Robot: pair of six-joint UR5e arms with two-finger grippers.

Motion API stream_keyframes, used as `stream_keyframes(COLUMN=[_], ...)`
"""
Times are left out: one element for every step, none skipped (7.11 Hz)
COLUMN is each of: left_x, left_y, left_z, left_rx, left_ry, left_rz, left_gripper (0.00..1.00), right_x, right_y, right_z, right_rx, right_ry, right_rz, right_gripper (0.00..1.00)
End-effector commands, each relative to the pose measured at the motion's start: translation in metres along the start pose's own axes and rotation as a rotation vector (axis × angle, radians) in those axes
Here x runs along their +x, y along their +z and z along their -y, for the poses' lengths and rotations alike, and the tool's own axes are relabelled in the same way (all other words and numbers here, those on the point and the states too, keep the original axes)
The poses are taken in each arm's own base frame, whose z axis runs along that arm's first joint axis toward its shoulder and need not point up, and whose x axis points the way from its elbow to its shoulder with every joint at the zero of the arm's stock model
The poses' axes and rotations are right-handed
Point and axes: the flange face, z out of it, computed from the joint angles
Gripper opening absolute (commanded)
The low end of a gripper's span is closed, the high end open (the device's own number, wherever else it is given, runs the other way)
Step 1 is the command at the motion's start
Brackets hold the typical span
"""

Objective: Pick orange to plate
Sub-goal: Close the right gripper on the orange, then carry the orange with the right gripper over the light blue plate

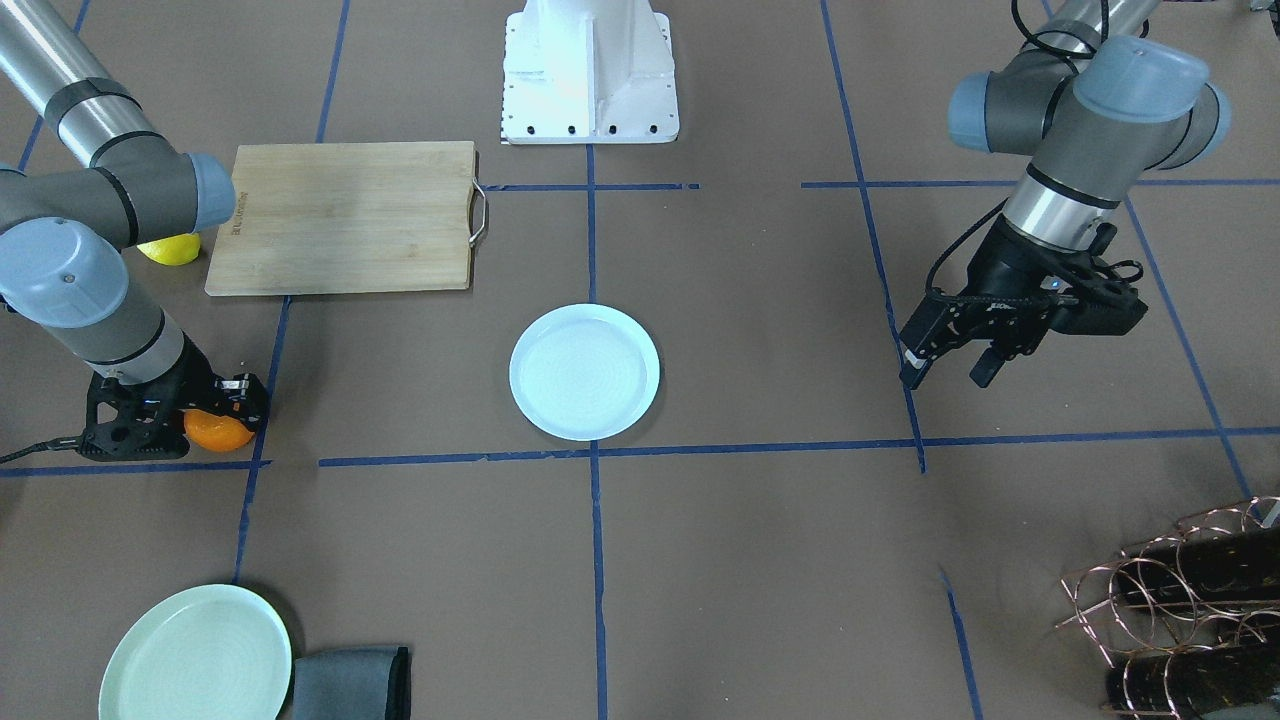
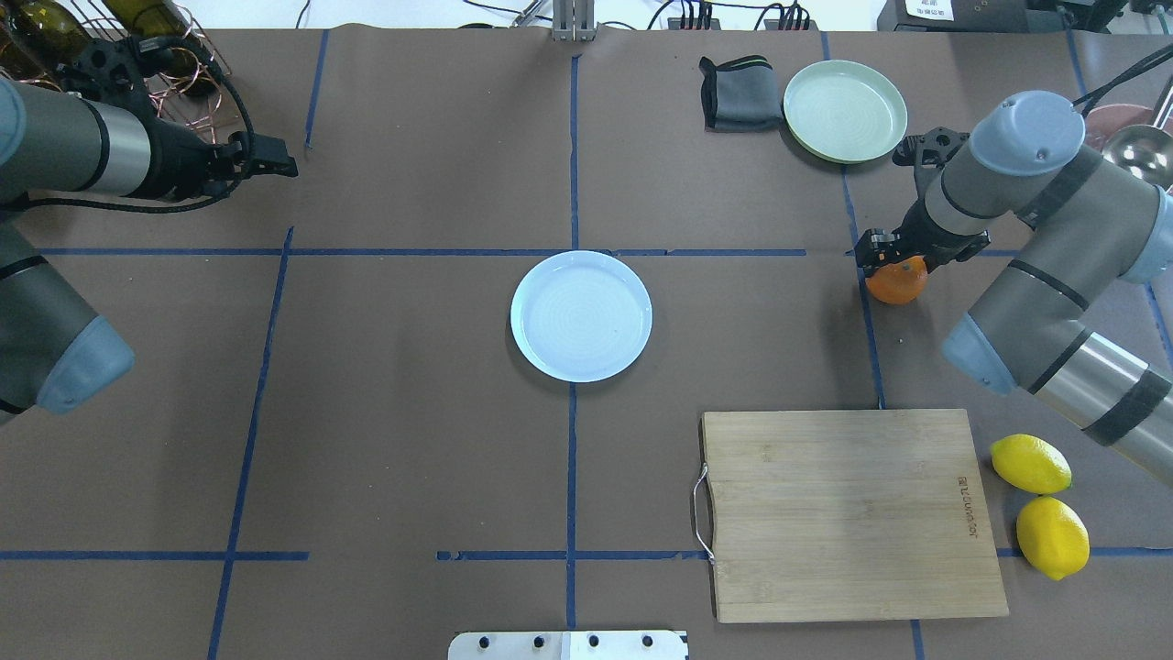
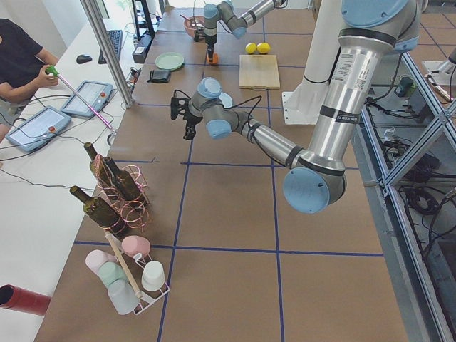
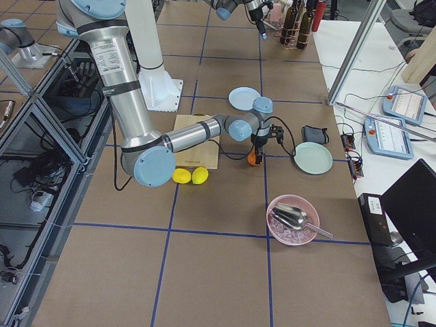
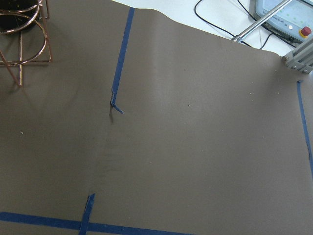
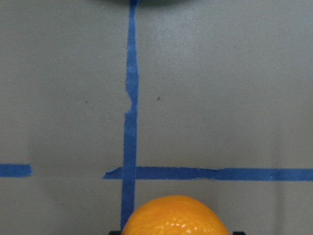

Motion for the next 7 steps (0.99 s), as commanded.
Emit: stream_keyframes(left_x=[-0.011,-0.023,-0.040,-0.065,-0.085,-0.113,-0.142], left_y=[-0.015,-0.029,-0.038,-0.045,-0.053,-0.064,-0.076], left_z=[0.022,0.044,0.057,0.065,0.064,0.072,0.083], left_rx=[-0.009,-0.017,-0.008,-0.021,-0.049,-0.072,-0.100], left_ry=[0.061,0.126,0.203,0.279,0.359,0.453,0.518], left_rz=[0.038,0.070,0.095,0.148,0.196,0.248,0.301], left_gripper=[1.00,1.00,1.00,1.00,1.00,1.00,1.00], right_x=[-0.007,-0.021,-0.038,-0.062,-0.098,-0.152,-0.189], right_y=[-0.024,-0.051,-0.076,-0.097,-0.111,-0.116,-0.117], right_z=[-0.001,-0.003,-0.006,-0.011,-0.014,-0.025,-0.034], right_rx=[0.034,0.066,0.096,0.115,0.121,0.109,0.112], right_ry=[-0.014,-0.025,-0.028,0.015,0.033,0.045,0.058], right_rz=[0.030,0.072,0.113,0.158,0.206,0.254,0.272], right_gripper=[0.01,0.00,0.00,0.00,0.00,0.00,0.00])
